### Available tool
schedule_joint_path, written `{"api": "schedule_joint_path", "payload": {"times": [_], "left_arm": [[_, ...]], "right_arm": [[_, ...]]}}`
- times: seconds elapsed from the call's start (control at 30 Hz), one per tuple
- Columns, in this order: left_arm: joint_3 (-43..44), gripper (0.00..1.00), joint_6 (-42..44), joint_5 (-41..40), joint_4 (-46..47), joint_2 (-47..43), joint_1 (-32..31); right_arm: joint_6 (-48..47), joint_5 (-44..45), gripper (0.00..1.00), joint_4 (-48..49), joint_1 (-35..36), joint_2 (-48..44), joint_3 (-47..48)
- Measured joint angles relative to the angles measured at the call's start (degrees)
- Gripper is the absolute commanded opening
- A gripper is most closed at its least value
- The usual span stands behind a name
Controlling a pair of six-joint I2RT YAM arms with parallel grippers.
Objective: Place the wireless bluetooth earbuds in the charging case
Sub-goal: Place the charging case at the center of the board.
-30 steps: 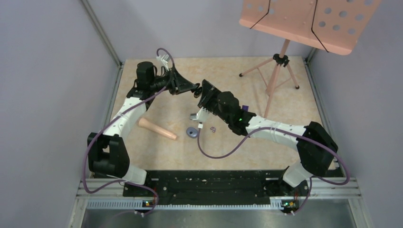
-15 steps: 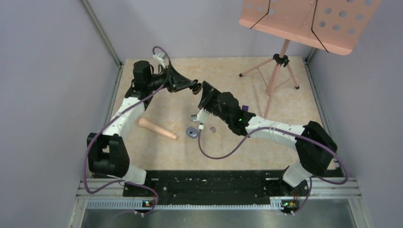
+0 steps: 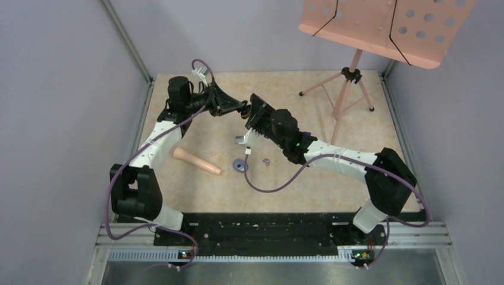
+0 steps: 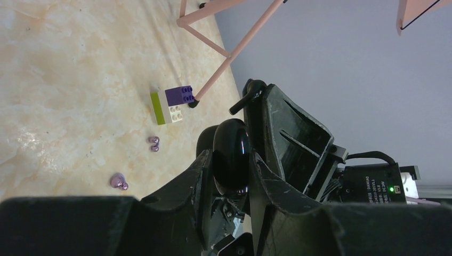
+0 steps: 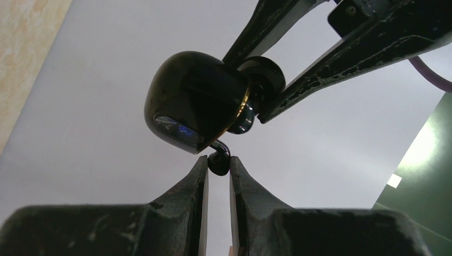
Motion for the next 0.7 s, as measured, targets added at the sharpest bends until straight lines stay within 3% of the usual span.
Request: {"api": "schedule_joint_path", "payload": {"times": [0.7], "left_arm": [[0.0,0.0,0.0,-0.4,-0.6,0.0,0.0]], "right_arm": [[0.0,-2.0,0.0,-0.8,1.5,-4.6,-4.9]]}}
